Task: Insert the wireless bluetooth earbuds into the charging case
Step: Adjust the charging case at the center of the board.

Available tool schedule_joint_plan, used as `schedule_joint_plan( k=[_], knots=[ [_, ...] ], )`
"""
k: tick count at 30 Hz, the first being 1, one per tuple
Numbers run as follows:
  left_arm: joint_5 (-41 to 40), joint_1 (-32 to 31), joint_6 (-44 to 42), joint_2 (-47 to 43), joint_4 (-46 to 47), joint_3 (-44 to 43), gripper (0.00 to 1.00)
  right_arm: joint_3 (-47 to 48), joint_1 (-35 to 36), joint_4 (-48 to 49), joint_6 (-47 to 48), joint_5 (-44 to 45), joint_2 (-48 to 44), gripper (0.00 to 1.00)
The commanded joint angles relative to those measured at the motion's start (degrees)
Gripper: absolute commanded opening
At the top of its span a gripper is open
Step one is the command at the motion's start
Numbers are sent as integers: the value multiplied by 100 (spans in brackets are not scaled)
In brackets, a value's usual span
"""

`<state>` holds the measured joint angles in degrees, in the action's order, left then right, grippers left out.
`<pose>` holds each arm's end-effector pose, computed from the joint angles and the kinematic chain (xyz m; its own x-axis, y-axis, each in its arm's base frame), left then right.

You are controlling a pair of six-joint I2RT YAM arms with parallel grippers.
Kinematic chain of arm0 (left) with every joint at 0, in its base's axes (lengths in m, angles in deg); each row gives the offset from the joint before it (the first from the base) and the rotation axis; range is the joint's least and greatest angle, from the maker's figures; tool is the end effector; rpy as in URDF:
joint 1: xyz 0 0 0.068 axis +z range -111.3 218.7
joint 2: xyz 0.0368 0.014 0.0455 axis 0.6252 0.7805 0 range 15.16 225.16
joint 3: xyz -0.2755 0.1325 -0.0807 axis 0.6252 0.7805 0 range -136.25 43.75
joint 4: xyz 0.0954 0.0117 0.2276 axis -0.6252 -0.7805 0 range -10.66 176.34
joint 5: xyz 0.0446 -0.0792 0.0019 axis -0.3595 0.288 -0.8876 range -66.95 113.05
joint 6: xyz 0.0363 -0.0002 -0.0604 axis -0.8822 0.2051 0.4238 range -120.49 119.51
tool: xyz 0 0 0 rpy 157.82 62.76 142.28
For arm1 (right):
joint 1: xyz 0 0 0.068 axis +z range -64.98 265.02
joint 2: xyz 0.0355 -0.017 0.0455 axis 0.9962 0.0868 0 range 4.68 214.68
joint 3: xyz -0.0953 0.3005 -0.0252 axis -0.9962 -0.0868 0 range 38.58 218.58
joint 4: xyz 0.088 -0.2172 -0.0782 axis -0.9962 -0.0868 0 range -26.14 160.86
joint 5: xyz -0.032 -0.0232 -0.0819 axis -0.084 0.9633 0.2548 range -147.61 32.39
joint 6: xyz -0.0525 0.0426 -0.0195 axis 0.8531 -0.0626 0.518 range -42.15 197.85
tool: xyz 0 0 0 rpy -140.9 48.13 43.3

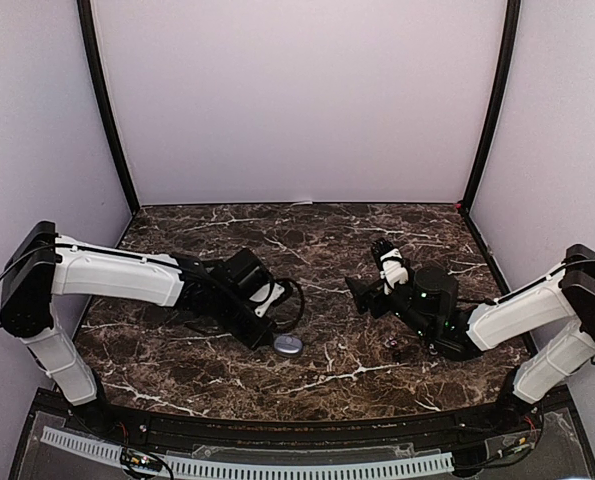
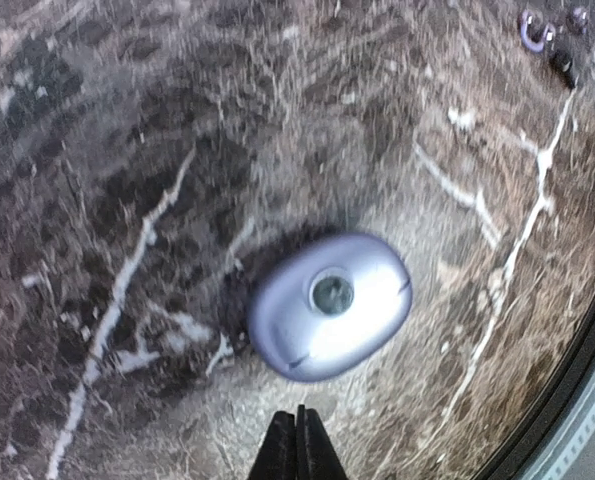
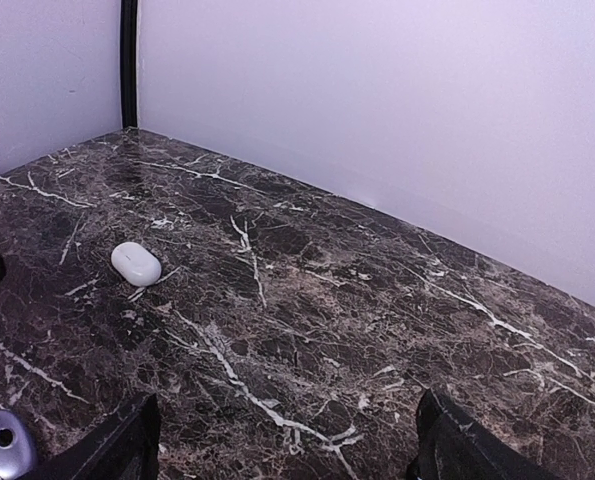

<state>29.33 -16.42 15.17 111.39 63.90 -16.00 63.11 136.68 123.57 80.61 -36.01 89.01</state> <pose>0.1901 -0.2838 0.2196 -0.7004 0.5356 -0.4718 0.6841 0.6923 -0.2296 0.1925 0.2091 0.2368 -0.0523 -0.1383 -0.9890 -0.5057 0.8577 -0.0932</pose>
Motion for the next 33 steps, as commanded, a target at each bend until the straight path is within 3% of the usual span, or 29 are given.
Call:
schedule_joint_plan(
  k=[1,12,33],
  knots=[
    [-329,108,-49,361,167,-652,1,89,33,157,47,-19,-18,88],
    [-542,159,-126,1262,-10,-1371,0,54,28,156,66,23,-87,88],
    [279,-51,253,762,-382,-477,0,66,37,152,66,-2,-67,88]
  ],
)
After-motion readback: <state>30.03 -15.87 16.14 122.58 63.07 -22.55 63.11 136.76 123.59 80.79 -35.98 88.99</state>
